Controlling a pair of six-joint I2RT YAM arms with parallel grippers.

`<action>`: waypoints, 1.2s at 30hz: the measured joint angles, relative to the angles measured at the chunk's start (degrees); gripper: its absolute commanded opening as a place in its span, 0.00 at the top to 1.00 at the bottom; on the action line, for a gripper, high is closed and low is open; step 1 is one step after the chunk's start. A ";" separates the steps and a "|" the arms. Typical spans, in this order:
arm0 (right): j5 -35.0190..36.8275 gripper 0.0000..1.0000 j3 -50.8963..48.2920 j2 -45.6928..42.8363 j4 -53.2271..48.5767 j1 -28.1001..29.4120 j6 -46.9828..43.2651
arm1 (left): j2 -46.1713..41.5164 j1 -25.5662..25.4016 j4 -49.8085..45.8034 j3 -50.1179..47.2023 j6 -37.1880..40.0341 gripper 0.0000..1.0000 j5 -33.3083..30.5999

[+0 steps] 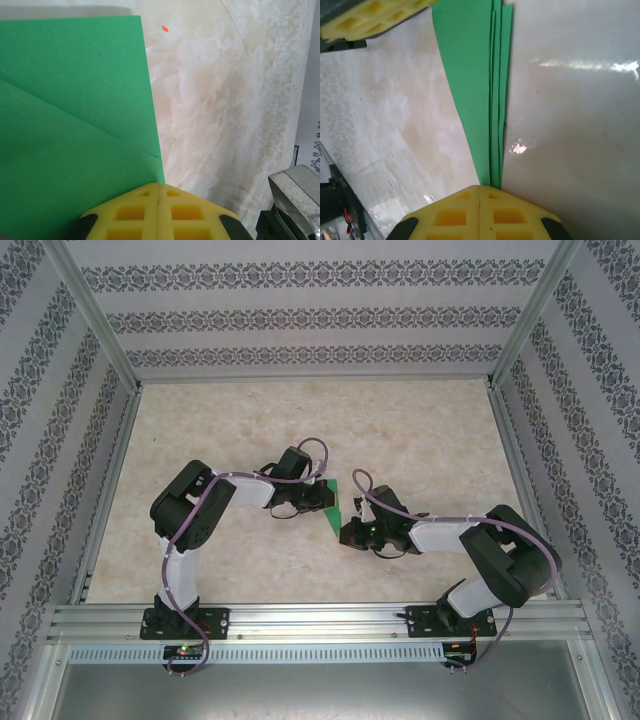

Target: Fold a paper plane with a square sheet of paper (pick it up from the middle)

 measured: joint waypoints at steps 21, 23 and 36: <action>5.92 0.74 2.54 -18.38 -22.01 -6.38 -1.05 | -5.29 0.39 -4.07 0.00 1.60 0.67 -2.95; 6.62 0.73 3.58 -17.16 -21.20 -8.48 -1.05 | -9.60 0.39 -6.38 0.00 1.79 0.59 -5.46; 4.13 0.69 15.37 4.48 -12.90 -8.68 -2.56 | -16.90 -0.55 -24.94 3.80 -0.07 0.36 -21.94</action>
